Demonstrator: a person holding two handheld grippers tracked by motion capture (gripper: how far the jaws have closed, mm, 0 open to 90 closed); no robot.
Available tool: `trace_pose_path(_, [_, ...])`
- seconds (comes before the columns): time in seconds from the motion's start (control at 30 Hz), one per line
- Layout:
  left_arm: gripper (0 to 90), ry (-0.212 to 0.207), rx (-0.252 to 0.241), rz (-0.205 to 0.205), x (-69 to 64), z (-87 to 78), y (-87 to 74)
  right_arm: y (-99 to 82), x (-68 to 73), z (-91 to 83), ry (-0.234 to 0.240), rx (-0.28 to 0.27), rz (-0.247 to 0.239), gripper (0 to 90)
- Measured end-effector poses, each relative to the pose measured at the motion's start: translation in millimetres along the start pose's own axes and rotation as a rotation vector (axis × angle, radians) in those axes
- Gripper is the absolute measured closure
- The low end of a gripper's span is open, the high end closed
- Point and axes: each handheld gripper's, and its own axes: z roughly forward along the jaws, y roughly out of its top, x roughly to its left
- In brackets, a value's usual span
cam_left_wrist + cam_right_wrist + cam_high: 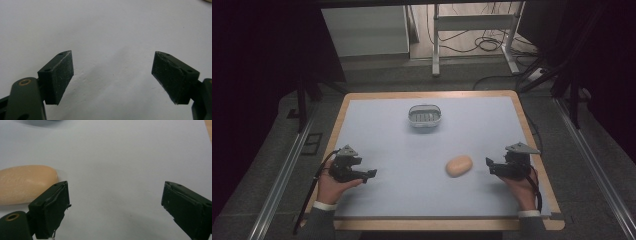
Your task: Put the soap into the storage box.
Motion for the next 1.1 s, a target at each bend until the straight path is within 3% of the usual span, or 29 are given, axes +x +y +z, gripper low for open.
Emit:
trace_pose_path(0.17, [18.1, 0.004, 0.004, 0.002, -3.1, -2.0, 0.5, -4.3, -1.9, -4.0, 0.013, 0.025, -0.017, 9.0])
trace_pose_path(0.23, [18.1, 0.009, 0.003, 0.000, -5.4, -3.3, 0.8, -5.6, -0.7, -7.2, -0.001, 0.033, -0.044, 9.6])
trace_pose_path(0.27, [18.0, 0.012, 0.003, -0.005, -7.6, -4.1, 0.8, -5.3, 0.1, -10.9, 0.015, 0.037, -0.074, 12.4])
trace_pose_path(0.53, [18.0, 0.015, 0.006, -0.003, -11.5, -4.2, -2.5, -4.1, -1.9, -25.0, 0.060, 0.005, -0.066, 20.2])
trace_pose_path(0.83, [18.0, 0.009, 0.003, -0.002, -6.4, -0.2, -1.8, -9.5, -1.8, -23.2, 0.043, 0.024, -0.086, 20.6])
trace_pose_path(0.93, [17.9, 0.005, 0.006, -0.002, -5.7, 1.2, -1.7, -11.4, 0.6, -22.1, 0.060, 0.035, -0.102, 20.5])
trace_pose_path(1.1, [17.9, 0.003, 0.011, 0.002, -6.7, 2.2, -1.6, -11.8, 0.1, -22.7, 0.056, 0.039, -0.088, 20.6])
